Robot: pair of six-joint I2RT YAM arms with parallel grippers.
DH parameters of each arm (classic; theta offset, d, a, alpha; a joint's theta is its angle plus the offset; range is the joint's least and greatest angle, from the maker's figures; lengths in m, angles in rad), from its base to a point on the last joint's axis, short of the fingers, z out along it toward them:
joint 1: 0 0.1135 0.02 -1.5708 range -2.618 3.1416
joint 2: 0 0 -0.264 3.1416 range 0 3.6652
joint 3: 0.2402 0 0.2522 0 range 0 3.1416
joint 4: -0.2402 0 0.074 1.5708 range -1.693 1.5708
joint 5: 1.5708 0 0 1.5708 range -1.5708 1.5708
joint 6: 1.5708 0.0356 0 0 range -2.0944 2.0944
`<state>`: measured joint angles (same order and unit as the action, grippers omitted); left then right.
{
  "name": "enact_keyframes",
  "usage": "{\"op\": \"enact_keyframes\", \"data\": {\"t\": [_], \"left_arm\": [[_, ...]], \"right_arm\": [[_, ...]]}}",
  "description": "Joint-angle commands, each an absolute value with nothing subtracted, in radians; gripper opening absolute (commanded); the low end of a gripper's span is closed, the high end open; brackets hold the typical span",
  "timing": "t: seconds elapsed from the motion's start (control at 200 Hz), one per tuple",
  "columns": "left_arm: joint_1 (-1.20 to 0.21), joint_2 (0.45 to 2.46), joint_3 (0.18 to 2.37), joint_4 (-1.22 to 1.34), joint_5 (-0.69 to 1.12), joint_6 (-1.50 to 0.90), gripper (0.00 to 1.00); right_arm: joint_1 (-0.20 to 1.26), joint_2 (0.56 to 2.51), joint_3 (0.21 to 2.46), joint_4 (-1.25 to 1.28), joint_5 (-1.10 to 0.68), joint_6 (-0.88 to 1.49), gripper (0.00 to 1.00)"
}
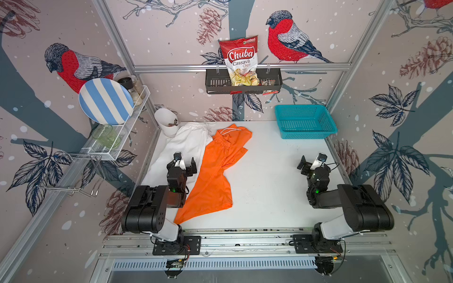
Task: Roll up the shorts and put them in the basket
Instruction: Fold the shorts at the center of the board.
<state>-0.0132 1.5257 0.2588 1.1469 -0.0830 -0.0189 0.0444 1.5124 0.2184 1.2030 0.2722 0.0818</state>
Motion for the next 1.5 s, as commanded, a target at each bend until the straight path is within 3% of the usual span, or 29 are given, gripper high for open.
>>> {"op": "enact_keyframes", "data": {"t": [0.0, 0.59, 0.725, 0.835, 0.955, 1.146, 1.306, 1.496], "left_arm": [[-0.015, 1.522, 0.258, 1.193, -0.094, -0.015, 0.99], [-0.013, 1.523, 0.261, 1.192, -0.091, -0.016, 0.98], [-0.013, 1.522, 0.262, 1.190, -0.089, -0.015, 0.98], [-0.040, 1.472, 0.287, 1.121, -0.168, -0.008, 0.98], [-0.066, 1.339, 0.444, 0.734, -0.287, -0.068, 0.97], [-0.123, 1.153, 0.563, 0.350, -0.370, -0.288, 0.97], [-0.173, 1.051, 0.596, 0.114, -0.210, -0.433, 0.97], [-0.245, 1.024, 0.566, 0.059, -0.043, -0.472, 0.97]], "right_arm": [[0.043, 1.508, 0.216, 1.248, 0.265, 0.087, 1.00], [0.042, 1.504, 0.213, 1.249, 0.261, 0.089, 1.00], [0.103, 1.436, 0.188, 1.260, 0.416, 0.068, 1.00], [0.225, 1.283, 0.221, 1.078, 0.532, 0.005, 1.00], [0.353, 1.139, 0.368, 0.672, 0.548, 0.079, 1.00], [0.607, 1.082, 0.494, 0.409, 0.377, 0.256, 1.00], [0.865, 1.245, 0.624, 0.307, 0.315, 0.379, 1.00], [1.129, 1.626, 0.920, 0.128, 0.284, 0.393, 0.98]]}}
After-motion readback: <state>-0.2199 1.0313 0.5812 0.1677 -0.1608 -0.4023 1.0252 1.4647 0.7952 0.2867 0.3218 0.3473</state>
